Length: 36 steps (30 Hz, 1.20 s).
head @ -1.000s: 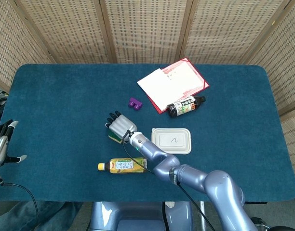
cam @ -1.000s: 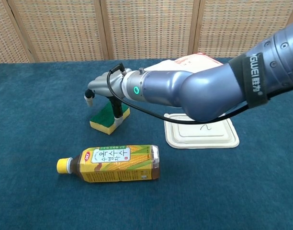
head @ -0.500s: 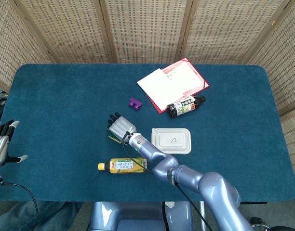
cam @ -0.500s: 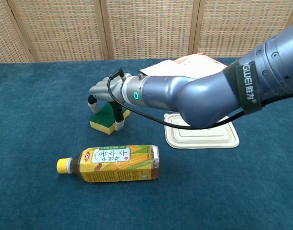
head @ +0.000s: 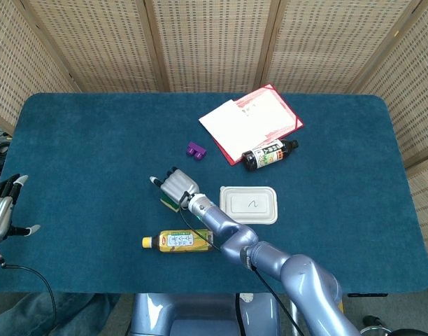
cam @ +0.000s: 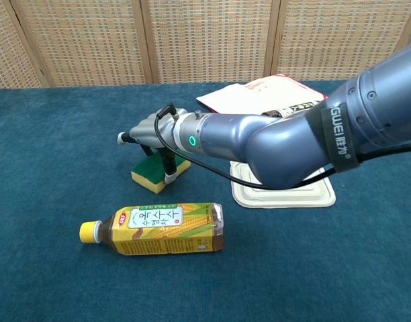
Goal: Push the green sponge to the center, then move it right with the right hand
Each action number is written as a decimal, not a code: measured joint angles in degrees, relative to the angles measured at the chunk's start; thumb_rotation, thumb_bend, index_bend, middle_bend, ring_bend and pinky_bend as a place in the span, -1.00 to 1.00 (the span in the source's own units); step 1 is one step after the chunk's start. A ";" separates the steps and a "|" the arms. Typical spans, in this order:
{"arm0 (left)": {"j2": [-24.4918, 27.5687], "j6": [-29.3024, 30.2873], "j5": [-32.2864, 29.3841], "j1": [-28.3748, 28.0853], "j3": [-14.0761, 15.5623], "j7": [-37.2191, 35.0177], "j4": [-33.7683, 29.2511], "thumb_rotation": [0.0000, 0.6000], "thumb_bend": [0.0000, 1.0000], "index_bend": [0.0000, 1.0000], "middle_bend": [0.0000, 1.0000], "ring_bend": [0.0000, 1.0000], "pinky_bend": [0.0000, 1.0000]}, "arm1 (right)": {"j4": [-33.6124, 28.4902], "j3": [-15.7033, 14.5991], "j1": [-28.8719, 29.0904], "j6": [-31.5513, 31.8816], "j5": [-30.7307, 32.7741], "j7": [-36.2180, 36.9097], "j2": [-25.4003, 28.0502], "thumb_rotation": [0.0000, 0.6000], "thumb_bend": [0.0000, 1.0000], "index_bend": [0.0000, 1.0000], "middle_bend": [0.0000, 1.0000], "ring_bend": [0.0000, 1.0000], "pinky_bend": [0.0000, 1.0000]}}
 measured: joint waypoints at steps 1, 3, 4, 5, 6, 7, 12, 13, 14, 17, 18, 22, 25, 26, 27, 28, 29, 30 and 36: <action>-0.03 -0.06 -0.03 -0.02 -0.02 0.01 0.05 1.00 -0.86 -1.00 -1.00 -1.00 -1.00 | 0.12 -0.11 -0.03 0.21 -0.29 0.37 -0.07 1.00 -0.47 -0.28 0.00 -0.34 -0.33; -0.09 -0.27 -0.18 -0.06 -0.07 -0.03 0.18 1.00 -0.86 -1.00 -1.00 -1.00 -1.00 | 0.36 -0.38 -0.13 0.81 -1.12 1.55 -0.17 1.00 -0.45 0.14 0.00 -0.34 -0.31; -0.12 -0.40 -0.25 -0.09 -0.07 -0.04 0.24 1.00 -0.86 -1.00 -1.00 -1.00 -1.00 | 0.38 -0.46 -0.19 1.16 -1.50 2.16 -0.14 1.00 -0.45 0.14 0.00 -0.34 -0.30; -0.16 -0.59 -0.32 -0.14 -0.09 -0.08 0.32 1.00 -0.86 -1.00 -1.00 -1.00 -1.00 | 0.33 -0.55 -0.26 1.57 -1.93 2.79 -0.03 1.00 -0.45 0.14 0.01 -0.34 -0.29; -0.18 -0.68 -0.32 -0.18 -0.09 -0.08 0.33 1.00 -0.86 -1.00 -1.00 -1.00 -1.00 | 0.09 -0.69 -0.39 2.17 -2.59 3.66 0.29 1.00 -0.45 0.14 0.01 -0.34 -0.29; -0.18 -0.71 -0.27 -0.19 -0.09 -0.09 0.32 1.00 -0.86 -1.00 -1.00 -1.00 -1.00 | -0.20 -0.80 -0.51 2.61 -3.08 4.27 0.65 1.00 -0.44 0.14 0.01 -0.34 -0.29; -0.08 -0.64 0.13 -0.14 -0.02 -0.15 0.11 1.00 -0.86 -1.00 -1.00 -1.00 -1.00 | -3.09 -1.33 -1.51 4.89 -4.65 5.33 3.45 1.00 -0.44 0.14 0.01 -0.34 -0.29; -0.05 -0.63 0.21 -0.12 -0.01 -0.19 0.04 1.00 -0.86 -1.00 -1.00 -1.00 -1.00 | -3.87 -1.39 -1.78 5.25 -4.78 5.27 4.12 1.00 -0.44 0.14 0.01 -0.34 -0.29; -0.01 -0.61 0.33 -0.10 0.02 -0.24 -0.03 1.00 -0.86 -1.00 -1.00 -1.00 -1.00 | -4.75 -1.46 -2.09 5.63 -4.87 5.14 4.86 1.00 -0.44 0.14 0.01 -0.34 -0.29; 0.10 -0.38 0.94 -0.01 0.12 -0.32 -0.35 1.00 -0.85 -1.00 -1.00 -1.00 -1.00 | -8.38 -1.63 -3.43 7.06 -4.93 3.91 7.94 1.00 -0.44 0.14 0.01 -0.34 -0.29; 0.13 -0.27 1.17 0.03 0.16 -0.34 -0.48 1.00 -0.86 -1.00 -1.00 -1.00 -1.00 | -10.23 -1.70 -4.14 7.73 -4.82 3.07 9.50 1.00 -0.44 0.14 0.01 -0.34 -0.29; 0.28 0.07 2.11 0.17 0.42 -0.37 -1.15 1.00 -0.86 -1.00 -1.00 -1.00 -1.00 | -18.02 -1.96 -7.25 10.09 -3.44 -0.95 15.61 1.00 -0.44 0.13 0.00 -0.34 -0.29; 0.38 0.30 2.84 0.24 0.58 -0.39 -1.65 1.00 -0.86 -1.00 -1.00 -1.00 -1.00 | -25.71 -2.49 -10.63 12.56 -1.14 -5.49 21.55 1.00 -0.44 0.12 0.00 -0.34 -0.28; 0.39 0.35 3.21 0.25 0.65 -0.53 -1.77 1.00 -0.86 -1.00 -1.00 -1.00 -1.00 | -28.22 -2.72 -11.83 13.50 -0.27 -6.91 23.48 1.00 -0.44 0.12 0.00 -0.34 -0.28; 0.39 0.36 3.46 0.25 0.70 -0.65 -1.83 1.00 -0.85 -1.00 -1.00 -1.00 -1.00 | -31.60 -3.08 -13.59 14.97 0.98 -8.81 26.20 1.00 -0.44 0.12 0.00 -0.34 -0.28; 0.39 0.35 3.71 0.24 0.76 -0.81 -1.87 1.00 -0.86 -1.00 -1.00 -1.00 -1.00 | -34.12 -3.39 -15.01 16.23 1.97 -10.21 28.26 1.00 -0.44 0.12 0.00 -0.34 -0.28; 0.39 0.33 4.09 0.23 0.82 -1.05 -1.92 1.00 -0.86 -1.00 -1.00 -1.00 -1.00 | -36.59 -3.71 -16.51 17.64 3.02 -11.54 30.32 1.00 -0.44 0.12 0.00 -0.34 -0.28; 0.41 0.31 4.44 0.21 0.89 -1.21 -1.97 1.00 -0.86 -1.00 -1.00 -1.00 -1.00 | -39.66 -4.21 -18.70 19.81 4.54 -13.12 33.08 1.00 -0.45 0.12 0.00 -0.34 -0.28; 0.81 0.18 6.54 0.12 1.42 -2.23 -2.48 1.00 -0.86 -1.00 -1.00 -1.00 -1.00 | -50.98 -7.28 -28.50 31.39 12.61 -21.81 42.46 1.00 -0.45 0.09 -0.01 -0.35 -0.28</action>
